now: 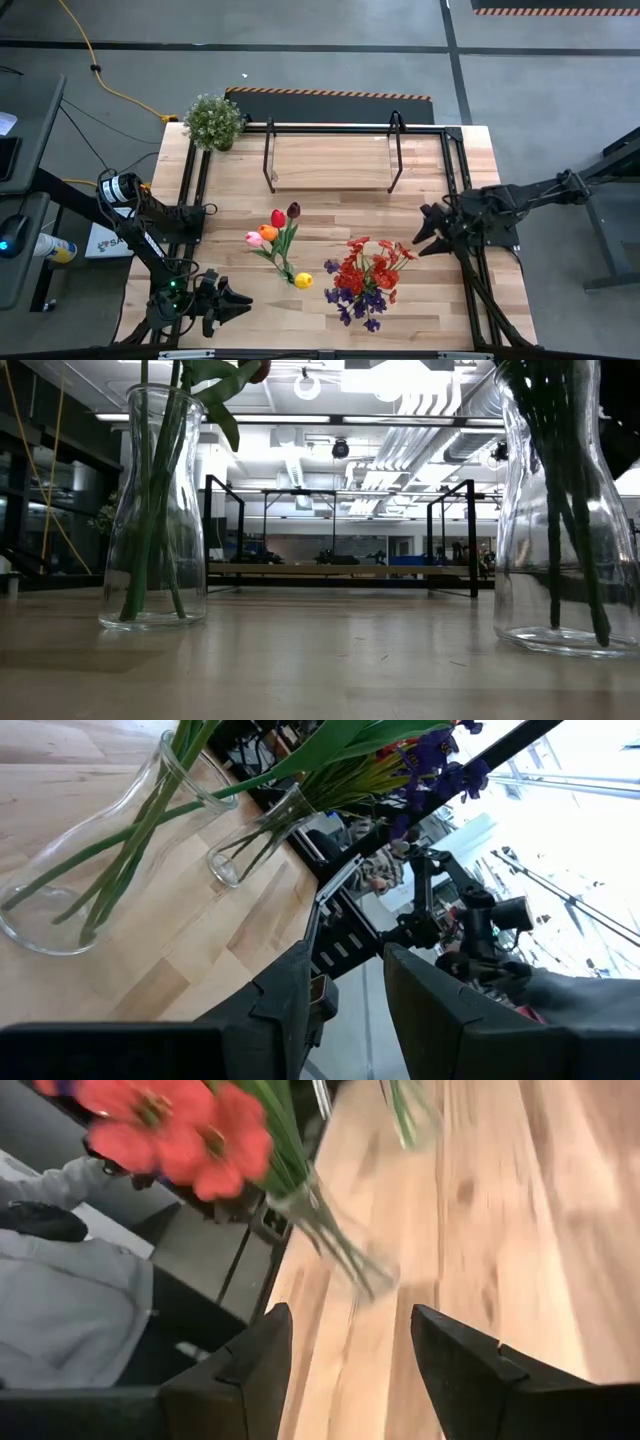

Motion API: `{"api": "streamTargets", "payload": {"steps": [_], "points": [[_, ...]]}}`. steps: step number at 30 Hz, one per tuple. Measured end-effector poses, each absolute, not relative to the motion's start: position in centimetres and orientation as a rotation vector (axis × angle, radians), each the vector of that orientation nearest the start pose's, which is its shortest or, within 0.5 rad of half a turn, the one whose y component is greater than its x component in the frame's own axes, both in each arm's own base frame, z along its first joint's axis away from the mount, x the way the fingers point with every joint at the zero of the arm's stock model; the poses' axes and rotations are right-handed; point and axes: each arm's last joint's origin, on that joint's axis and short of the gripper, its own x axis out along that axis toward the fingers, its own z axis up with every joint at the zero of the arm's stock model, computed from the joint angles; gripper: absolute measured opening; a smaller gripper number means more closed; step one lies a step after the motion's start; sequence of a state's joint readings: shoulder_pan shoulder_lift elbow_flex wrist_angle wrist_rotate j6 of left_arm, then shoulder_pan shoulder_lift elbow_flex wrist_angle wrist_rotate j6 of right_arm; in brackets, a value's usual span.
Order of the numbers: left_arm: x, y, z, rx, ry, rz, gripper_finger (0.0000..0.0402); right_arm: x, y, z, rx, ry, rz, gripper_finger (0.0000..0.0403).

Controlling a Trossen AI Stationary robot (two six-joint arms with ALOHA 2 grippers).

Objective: Pick and place flowers into a vace then onto a shelf
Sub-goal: Put the right transparent vase with the flowers on the shelf

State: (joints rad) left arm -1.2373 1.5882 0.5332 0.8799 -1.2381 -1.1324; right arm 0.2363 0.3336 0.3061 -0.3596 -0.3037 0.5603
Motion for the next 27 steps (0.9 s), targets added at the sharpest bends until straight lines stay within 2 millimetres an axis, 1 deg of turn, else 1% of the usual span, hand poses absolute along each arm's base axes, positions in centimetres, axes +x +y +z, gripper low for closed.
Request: {"api": "streamTargets", "payload": {"steps": [4, 8, 14, 19, 24, 27], "points": [[11.5, -25.0, 17.1, -0.967, 0.050, 0.032, 0.0163, 9.7, 3.3, 20.0, 0.623, 0.634, 0.390, 0.0195], [11.5, -25.0, 17.1, -0.967, 0.050, 0.032, 0.0163, 9.4, 3.3, 19.5, 0.630, 0.696, 0.386, 0.0195], [11.5, -25.0, 17.1, -0.967, 0.050, 0.032, 0.0163, 9.4, 3.3, 19.4, 0.631, 0.711, 0.390, 0.0195], [11.5, -25.0, 17.1, -0.966, 0.050, 0.032, 0.0163, 8.8, 3.4, 18.7, 0.649, 0.825, 0.422, 0.0195], [11.5, -25.0, 17.1, -0.967, 0.050, 0.033, 0.0163, 8.6, 3.8, 18.8, 0.681, 0.853, 0.456, 0.0194], [11.5, -25.0, 17.1, -0.966, 0.050, 0.033, 0.0163, 8.5, 4.4, 19.0, 0.736, 0.874, 0.489, 0.0194]]}}
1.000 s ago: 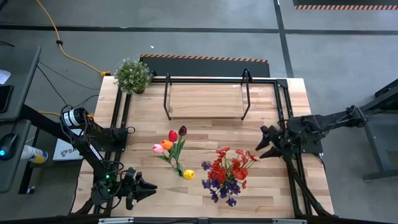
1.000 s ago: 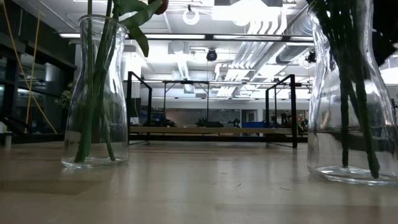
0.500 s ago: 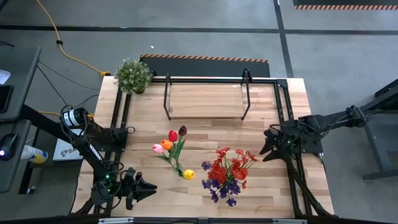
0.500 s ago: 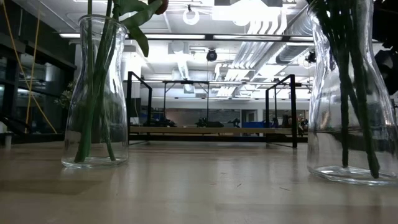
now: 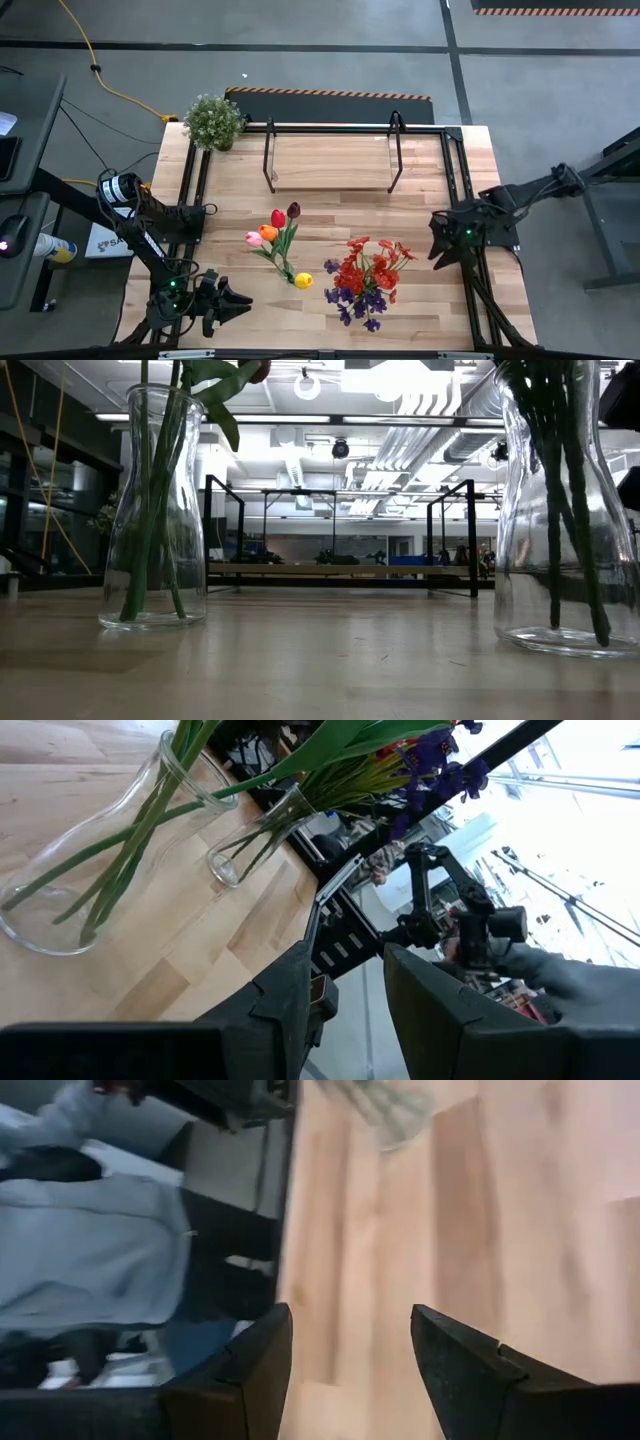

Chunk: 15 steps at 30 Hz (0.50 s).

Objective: Pick and place flowers into a vace then onto a shelf
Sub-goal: Put the right transparent vase with the flowers on the shelf

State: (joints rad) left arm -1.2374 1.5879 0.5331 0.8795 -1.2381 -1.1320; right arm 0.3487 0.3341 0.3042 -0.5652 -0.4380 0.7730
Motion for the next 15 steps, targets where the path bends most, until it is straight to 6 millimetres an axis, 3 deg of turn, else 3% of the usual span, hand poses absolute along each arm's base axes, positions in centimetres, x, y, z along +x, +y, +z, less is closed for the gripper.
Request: {"api": "streamTargets", "payload": {"steps": [15], "points": [[11.5, -25.0, 17.0, -0.966, 0.050, 0.033, 0.0163, 7.6, 8.9, 20.1, 0.825, 0.858, 0.560, 0.0194]]}}
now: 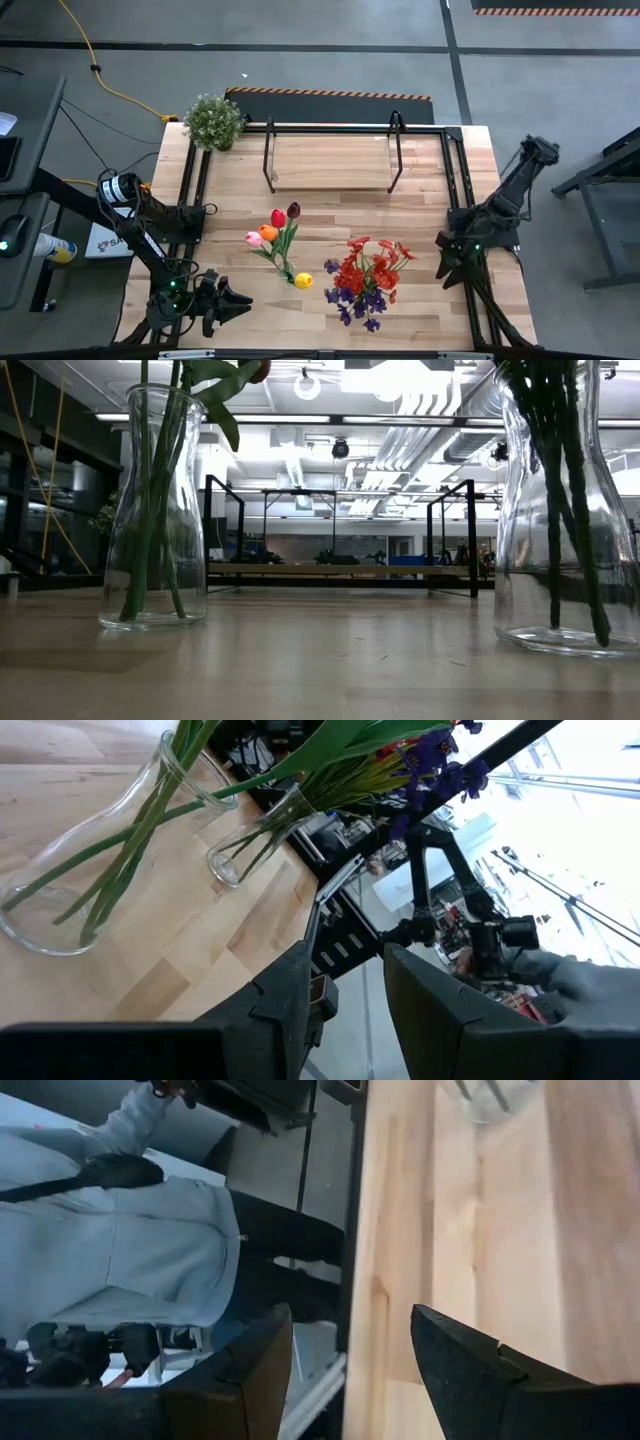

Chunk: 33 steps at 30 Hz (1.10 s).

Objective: Pick and place flowers into a vace then onto a shelf
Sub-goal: Put the right transparent vase with the flowers on the shelf

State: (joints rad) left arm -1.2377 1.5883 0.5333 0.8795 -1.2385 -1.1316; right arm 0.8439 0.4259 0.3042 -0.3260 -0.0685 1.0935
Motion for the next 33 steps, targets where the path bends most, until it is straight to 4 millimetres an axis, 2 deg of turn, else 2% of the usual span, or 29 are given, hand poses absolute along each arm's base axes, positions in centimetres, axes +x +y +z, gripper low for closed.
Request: {"api": "streamTargets", "payload": {"steps": [6, 13, 17, 23, 33], "points": [[11.5, -25.0, 17.0, -0.965, 0.050, 0.033, 0.0163, 7.7, 11.9, 20.2, 0.820, 0.755, 0.558, 0.0194], [11.5, -25.0, 17.0, -0.965, 0.050, 0.033, 0.0163, 8.1, 14.7, 18.7, 0.735, 0.653, 0.419, 0.0195], [11.5, -25.0, 17.0, -0.965, 0.050, 0.033, 0.0163, 8.7, 15.6, 17.8, 0.665, 0.575, 0.339, 0.0195], [11.5, -25.0, 17.0, -0.965, 0.050, 0.033, 0.0163, 9.6, 16.4, 16.3, 0.610, 0.571, 0.288, 0.0195], [11.5, -25.0, 17.0, -0.959, 0.052, 0.034, 0.0163, 11.6, 17.2, 15.5, 0.569, 0.466, 0.250, 0.0195]]}}
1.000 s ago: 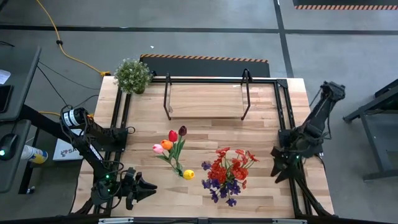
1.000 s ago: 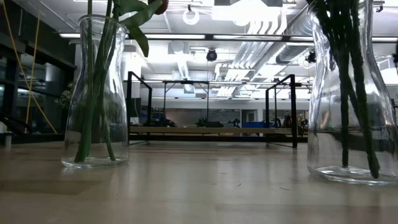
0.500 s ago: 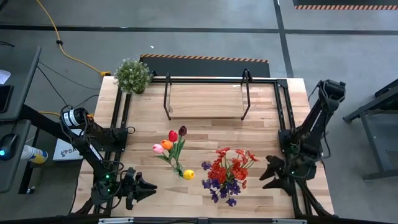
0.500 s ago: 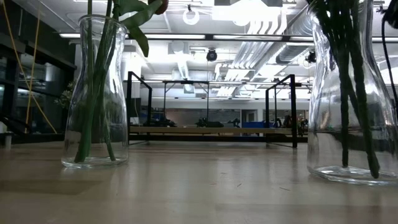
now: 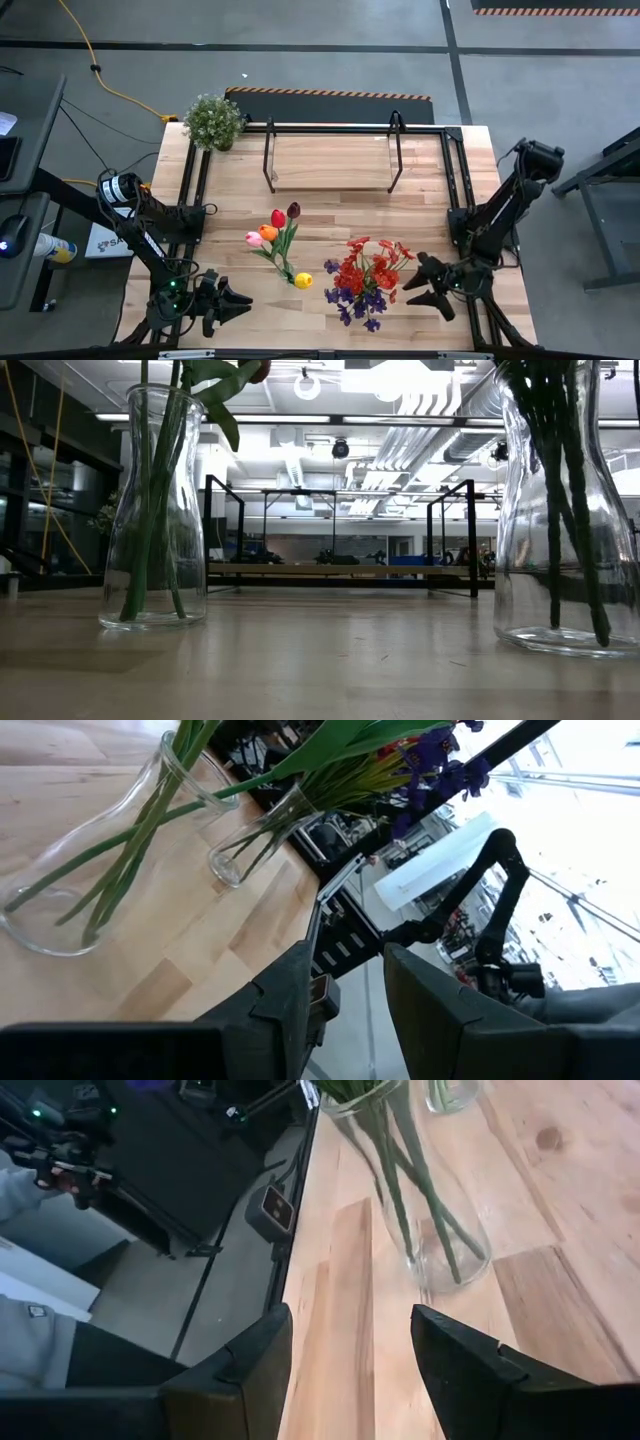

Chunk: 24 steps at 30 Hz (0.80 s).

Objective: Pick and place flowers into a vace then onto a shelf
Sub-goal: Put the right transparent vase with the flowers on the shelf

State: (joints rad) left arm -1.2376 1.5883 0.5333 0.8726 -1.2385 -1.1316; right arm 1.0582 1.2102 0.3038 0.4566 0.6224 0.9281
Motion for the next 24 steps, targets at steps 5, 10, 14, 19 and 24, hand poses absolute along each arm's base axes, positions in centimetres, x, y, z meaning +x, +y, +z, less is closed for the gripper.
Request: {"api": "streamTargets", "payload": {"steps": [5, 10, 14, 19, 24], "points": [[11.5, -24.9, 16.9, -0.943, 0.057, 0.036, 0.0163, 12.5, 16.9, 15.0, 0.545, 0.445, 0.191, 0.0195], [11.5, -25.0, 16.8, -0.944, 0.082, 0.004, 0.0163, 13.6, 16.2, 14.7, 0.543, 0.438, 0.124, 0.0195], [11.5, -25.2, 16.8, -0.945, 0.107, -0.028, 0.0163, 14.3, 15.6, 14.6, 0.559, 0.452, 0.118, 0.0195], [11.5, -25.2, 16.8, -0.943, 0.123, -0.047, 0.0163, 14.8, 15.4, 14.8, 0.562, 0.453, 0.139, 0.0195], [11.5, -25.2, 16.8, -0.943, 0.125, -0.050, 0.0163, 14.7, 15.4, 14.7, 0.555, 0.471, 0.153, 0.0195]]}}
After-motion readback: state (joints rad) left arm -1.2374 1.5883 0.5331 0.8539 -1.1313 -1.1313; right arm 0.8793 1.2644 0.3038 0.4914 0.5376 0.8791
